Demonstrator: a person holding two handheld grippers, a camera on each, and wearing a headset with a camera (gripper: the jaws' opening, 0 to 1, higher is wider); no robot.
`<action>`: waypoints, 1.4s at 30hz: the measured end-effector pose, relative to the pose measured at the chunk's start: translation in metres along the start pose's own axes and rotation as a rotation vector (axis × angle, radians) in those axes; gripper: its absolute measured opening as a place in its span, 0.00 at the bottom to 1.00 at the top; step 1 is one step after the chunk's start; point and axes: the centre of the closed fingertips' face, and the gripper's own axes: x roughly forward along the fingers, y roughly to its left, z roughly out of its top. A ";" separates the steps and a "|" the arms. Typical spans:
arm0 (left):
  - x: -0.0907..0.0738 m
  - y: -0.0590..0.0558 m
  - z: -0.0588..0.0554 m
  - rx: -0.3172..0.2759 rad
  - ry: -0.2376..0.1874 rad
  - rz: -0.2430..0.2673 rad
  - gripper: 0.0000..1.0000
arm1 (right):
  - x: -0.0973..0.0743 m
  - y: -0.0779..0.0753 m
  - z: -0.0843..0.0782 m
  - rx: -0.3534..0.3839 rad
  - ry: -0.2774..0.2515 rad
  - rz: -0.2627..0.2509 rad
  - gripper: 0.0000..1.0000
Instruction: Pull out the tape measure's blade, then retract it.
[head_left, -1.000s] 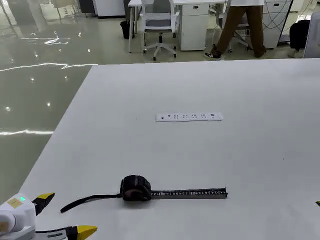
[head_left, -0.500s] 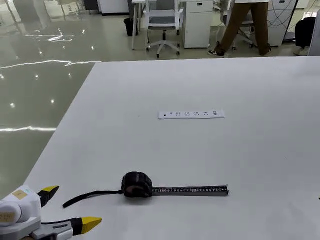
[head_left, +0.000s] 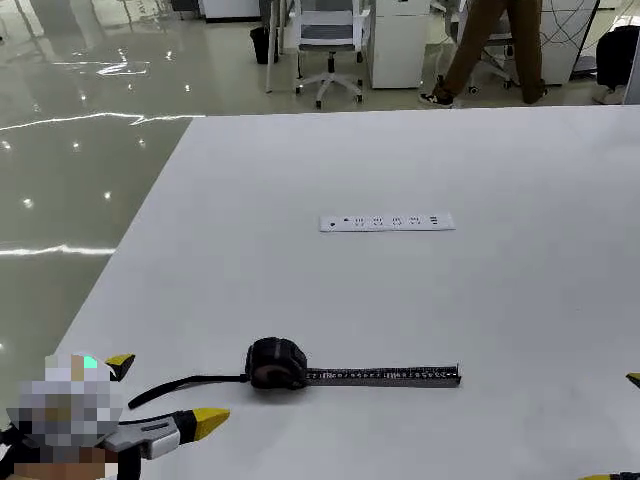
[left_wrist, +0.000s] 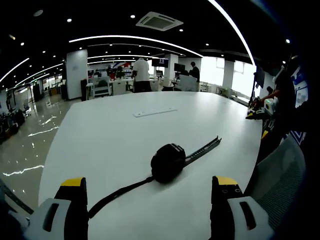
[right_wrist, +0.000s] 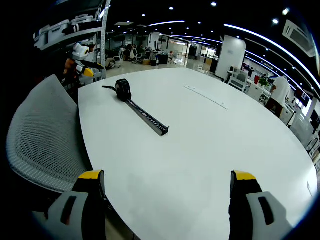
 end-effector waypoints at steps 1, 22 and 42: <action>0.003 -0.002 0.002 -0.001 -0.003 0.000 1.00 | 0.001 -0.001 0.002 -0.009 0.003 0.007 1.00; 0.076 -0.059 -0.007 -0.083 -0.019 0.103 1.00 | 0.062 -0.004 0.048 -0.196 0.093 0.192 0.92; 0.089 -0.052 -0.002 -0.131 -0.081 0.132 1.00 | 0.136 -0.007 0.057 -0.346 0.239 0.395 0.71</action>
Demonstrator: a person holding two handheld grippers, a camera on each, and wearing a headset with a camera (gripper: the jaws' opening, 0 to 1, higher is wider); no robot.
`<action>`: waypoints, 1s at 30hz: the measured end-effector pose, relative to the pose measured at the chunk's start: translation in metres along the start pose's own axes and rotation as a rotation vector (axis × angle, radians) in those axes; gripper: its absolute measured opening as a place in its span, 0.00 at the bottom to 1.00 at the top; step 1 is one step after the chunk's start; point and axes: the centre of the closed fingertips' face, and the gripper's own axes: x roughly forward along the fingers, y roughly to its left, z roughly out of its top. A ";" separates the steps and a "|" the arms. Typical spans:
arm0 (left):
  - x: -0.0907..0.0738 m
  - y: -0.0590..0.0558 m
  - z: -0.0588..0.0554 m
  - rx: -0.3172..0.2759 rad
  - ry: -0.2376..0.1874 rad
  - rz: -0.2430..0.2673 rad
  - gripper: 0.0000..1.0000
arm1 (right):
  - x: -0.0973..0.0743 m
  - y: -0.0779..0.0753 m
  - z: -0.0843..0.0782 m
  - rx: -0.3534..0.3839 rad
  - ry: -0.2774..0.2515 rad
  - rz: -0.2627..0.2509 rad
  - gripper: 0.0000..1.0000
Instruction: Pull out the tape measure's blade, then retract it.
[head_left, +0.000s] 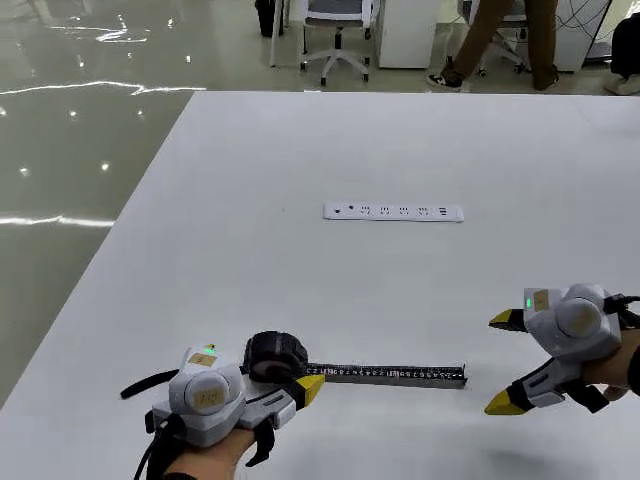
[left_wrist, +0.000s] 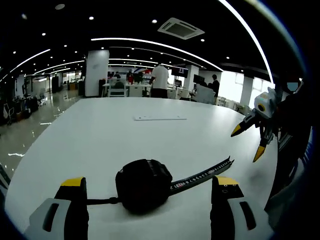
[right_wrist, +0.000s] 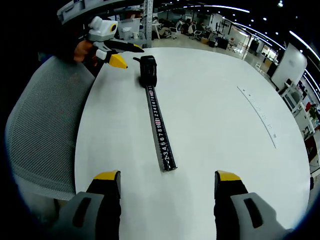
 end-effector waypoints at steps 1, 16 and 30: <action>0.000 0.000 0.001 0.003 -0.004 0.001 1.00 | 0.003 -0.001 0.000 -0.009 0.012 0.011 0.69; 0.001 0.001 -0.001 0.004 0.000 -0.007 1.00 | 0.035 -0.010 -0.001 -0.074 0.136 0.118 0.49; 0.001 0.000 -0.003 0.005 0.005 -0.011 1.00 | 0.054 0.004 -0.018 -0.100 0.176 0.160 0.18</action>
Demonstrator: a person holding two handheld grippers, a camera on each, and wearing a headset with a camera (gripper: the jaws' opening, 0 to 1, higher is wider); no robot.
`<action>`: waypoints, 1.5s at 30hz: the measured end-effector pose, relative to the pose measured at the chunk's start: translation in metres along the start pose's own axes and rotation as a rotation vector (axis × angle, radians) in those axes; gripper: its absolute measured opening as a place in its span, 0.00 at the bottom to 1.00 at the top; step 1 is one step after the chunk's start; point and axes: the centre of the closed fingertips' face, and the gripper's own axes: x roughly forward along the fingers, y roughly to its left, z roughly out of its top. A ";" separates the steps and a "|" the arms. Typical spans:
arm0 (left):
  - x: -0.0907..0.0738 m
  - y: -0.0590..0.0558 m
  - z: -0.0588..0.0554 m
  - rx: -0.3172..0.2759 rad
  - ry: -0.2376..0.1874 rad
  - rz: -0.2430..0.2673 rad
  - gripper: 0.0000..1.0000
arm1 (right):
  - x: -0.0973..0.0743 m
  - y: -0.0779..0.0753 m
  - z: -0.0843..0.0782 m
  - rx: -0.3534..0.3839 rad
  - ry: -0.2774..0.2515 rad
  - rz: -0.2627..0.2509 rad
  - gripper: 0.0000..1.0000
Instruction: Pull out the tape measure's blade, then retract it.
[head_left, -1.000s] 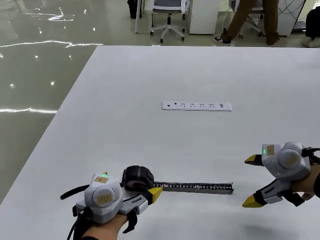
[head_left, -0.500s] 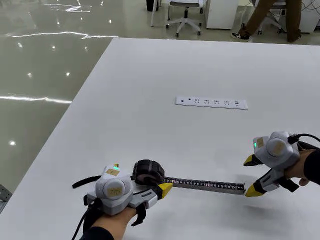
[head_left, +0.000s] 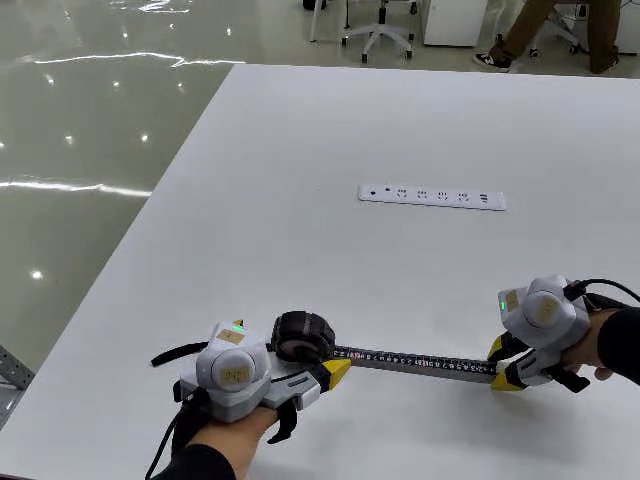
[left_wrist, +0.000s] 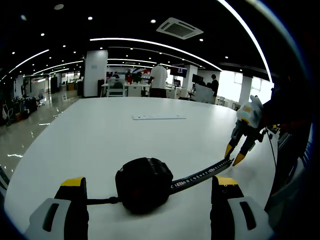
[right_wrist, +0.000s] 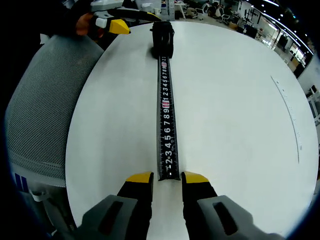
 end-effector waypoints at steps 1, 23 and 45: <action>0.000 0.000 0.000 0.001 -0.001 -0.001 1.00 | 0.000 -0.001 0.000 -0.001 -0.001 -0.003 0.17; 0.032 0.000 -0.009 -0.008 0.035 0.061 0.84 | 0.003 -0.004 -0.001 0.006 0.088 -0.042 0.11; 0.051 0.011 -0.022 -0.097 0.145 0.129 0.60 | 0.004 -0.005 -0.002 0.051 0.102 -0.053 0.11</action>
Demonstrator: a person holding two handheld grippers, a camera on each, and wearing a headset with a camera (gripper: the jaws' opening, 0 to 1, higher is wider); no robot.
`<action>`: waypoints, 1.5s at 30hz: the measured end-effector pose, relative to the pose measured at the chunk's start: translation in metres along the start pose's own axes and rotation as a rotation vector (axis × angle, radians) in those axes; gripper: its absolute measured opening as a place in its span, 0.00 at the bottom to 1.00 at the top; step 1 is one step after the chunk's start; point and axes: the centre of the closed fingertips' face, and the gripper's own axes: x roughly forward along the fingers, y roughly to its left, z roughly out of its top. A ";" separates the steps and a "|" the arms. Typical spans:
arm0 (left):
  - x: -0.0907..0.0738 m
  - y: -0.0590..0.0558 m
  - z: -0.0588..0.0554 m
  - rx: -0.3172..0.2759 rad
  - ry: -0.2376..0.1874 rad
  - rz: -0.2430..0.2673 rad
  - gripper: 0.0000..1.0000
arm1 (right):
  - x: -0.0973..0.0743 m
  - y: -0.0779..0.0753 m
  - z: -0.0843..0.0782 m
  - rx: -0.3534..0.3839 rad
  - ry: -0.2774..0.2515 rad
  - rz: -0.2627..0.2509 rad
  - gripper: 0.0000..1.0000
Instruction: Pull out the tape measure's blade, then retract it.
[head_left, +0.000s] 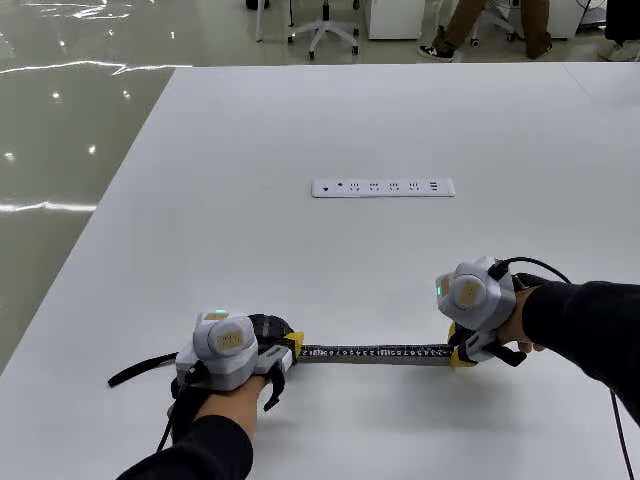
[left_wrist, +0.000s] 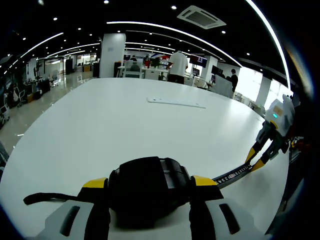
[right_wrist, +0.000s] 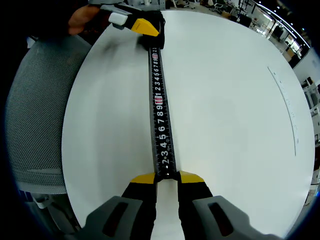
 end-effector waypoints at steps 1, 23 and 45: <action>0.000 0.000 -0.001 0.001 0.007 0.000 0.60 | 0.000 0.000 0.000 0.000 0.001 -0.001 0.11; 0.000 0.000 -0.002 -0.029 0.026 -0.024 0.60 | -0.001 0.001 0.004 0.029 0.001 -0.020 0.11; 0.000 0.000 -0.002 -0.039 0.033 -0.041 0.60 | 0.003 0.002 0.017 -0.014 -0.021 -0.020 0.11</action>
